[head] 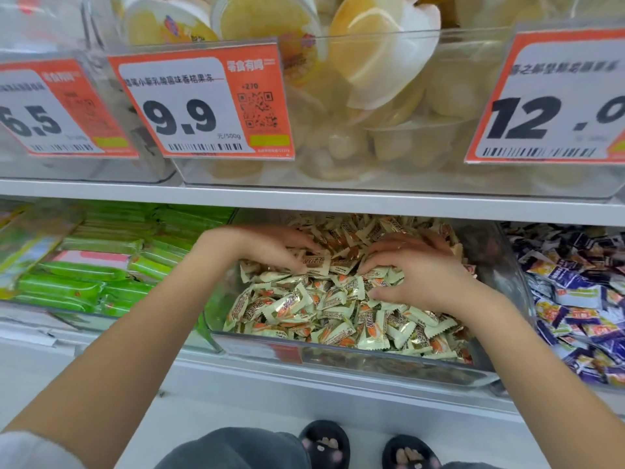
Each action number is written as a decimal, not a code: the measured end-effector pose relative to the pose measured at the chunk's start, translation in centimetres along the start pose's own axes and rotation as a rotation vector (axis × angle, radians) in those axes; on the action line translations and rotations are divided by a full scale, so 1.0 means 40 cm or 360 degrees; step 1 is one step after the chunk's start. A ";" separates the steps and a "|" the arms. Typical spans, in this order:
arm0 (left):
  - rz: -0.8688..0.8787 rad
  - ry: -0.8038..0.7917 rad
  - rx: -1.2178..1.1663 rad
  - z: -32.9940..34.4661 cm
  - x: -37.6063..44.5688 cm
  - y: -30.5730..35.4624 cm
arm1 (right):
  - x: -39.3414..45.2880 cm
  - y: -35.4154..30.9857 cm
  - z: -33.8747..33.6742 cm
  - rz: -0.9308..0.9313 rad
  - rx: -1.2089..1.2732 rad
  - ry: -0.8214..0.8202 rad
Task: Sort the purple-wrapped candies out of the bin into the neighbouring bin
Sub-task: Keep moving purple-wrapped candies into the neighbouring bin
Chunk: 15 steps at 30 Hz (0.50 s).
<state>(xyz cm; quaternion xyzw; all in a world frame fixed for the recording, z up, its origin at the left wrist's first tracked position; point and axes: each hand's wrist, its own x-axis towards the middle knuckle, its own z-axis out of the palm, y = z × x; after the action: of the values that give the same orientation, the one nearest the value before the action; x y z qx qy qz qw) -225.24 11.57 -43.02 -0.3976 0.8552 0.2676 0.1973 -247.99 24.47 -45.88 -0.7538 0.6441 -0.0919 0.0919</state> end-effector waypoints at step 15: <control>-0.0207 0.0276 0.0415 0.088 0.146 0.053 | -0.002 0.007 0.000 -0.0038 0.0026 0.0042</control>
<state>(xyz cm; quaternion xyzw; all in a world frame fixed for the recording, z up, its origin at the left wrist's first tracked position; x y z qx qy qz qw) -230.01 11.54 -48.35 -0.4448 0.8689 0.1058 0.1896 -248.27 24.49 -45.93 -0.7595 0.6354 -0.1081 0.0885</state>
